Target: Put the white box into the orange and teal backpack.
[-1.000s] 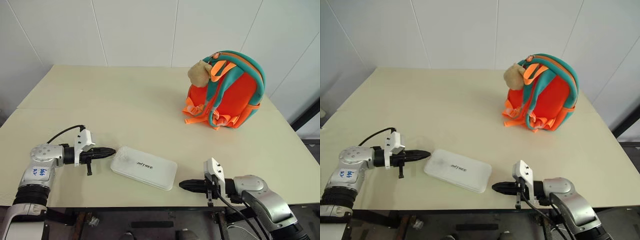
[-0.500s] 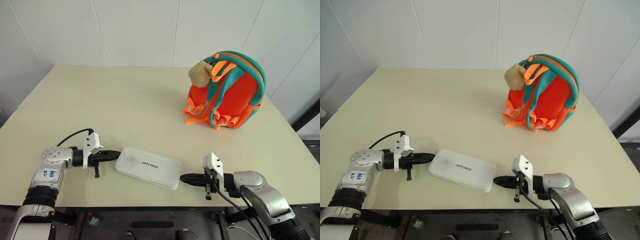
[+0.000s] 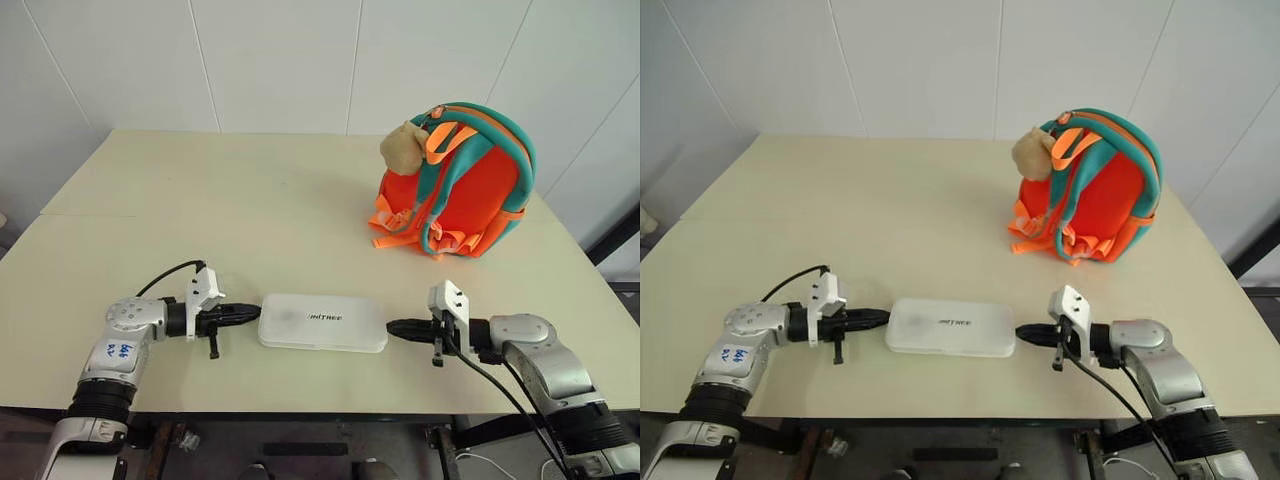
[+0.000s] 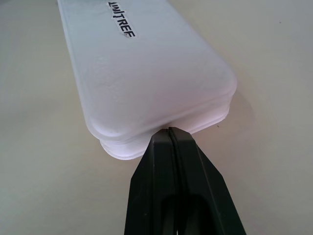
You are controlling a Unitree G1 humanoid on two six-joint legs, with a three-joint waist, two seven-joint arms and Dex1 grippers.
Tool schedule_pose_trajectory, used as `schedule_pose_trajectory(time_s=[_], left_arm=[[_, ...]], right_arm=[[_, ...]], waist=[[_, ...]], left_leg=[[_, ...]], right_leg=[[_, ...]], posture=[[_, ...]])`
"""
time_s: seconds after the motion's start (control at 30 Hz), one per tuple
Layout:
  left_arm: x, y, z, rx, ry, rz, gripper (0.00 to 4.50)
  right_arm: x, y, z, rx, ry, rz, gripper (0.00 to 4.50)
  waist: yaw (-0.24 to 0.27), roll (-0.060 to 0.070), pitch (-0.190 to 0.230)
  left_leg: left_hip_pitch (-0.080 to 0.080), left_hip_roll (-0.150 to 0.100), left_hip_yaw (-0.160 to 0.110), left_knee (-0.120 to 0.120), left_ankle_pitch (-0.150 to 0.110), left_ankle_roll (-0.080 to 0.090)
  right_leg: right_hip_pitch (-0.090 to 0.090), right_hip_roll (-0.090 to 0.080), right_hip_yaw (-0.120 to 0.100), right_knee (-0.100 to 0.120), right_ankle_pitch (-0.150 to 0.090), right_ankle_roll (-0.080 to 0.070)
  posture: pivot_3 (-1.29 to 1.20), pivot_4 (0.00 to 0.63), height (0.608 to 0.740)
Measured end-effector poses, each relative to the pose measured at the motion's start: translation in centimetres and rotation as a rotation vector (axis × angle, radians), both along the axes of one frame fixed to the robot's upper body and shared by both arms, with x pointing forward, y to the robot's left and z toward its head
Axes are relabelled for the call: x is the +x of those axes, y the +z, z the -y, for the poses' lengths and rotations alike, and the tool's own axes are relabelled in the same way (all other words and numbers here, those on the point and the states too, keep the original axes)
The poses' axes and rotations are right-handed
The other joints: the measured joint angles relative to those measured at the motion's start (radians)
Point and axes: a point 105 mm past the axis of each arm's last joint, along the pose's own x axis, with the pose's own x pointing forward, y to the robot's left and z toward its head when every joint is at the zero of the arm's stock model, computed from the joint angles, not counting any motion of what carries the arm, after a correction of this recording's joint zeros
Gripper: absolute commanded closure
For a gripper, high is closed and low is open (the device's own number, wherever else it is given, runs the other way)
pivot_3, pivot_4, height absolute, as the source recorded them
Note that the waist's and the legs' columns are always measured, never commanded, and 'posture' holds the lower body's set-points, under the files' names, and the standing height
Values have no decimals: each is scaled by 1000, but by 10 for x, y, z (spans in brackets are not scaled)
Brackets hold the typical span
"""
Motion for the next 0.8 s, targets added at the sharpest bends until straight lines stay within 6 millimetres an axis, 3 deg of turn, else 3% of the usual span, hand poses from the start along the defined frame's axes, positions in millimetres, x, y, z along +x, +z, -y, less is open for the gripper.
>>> schedule_pose_trajectory(time_s=[0.43, 0.8], left_arm=[[4, -5, 6, -18, 28, -17, 4447], [1, -4, -6, 36, 51, -44, 1226]], right_arm=[[5, 2, 4, 1, -36, 32, 4470], [13, 12, 16, -21, -70, 56, 1010]], waist=[[-4, 0, 0], [-6, 0, 0]], left_leg=[[0, 0, 0, 1, 0, 0], [0, 0, 0, 0, 0, 0]], right_leg=[[1, 0, 0, 0, 0, 0], [0, 0, 0, 0, 0, 0]], posture=[[0, 150, 740], [0, 150, 740]])
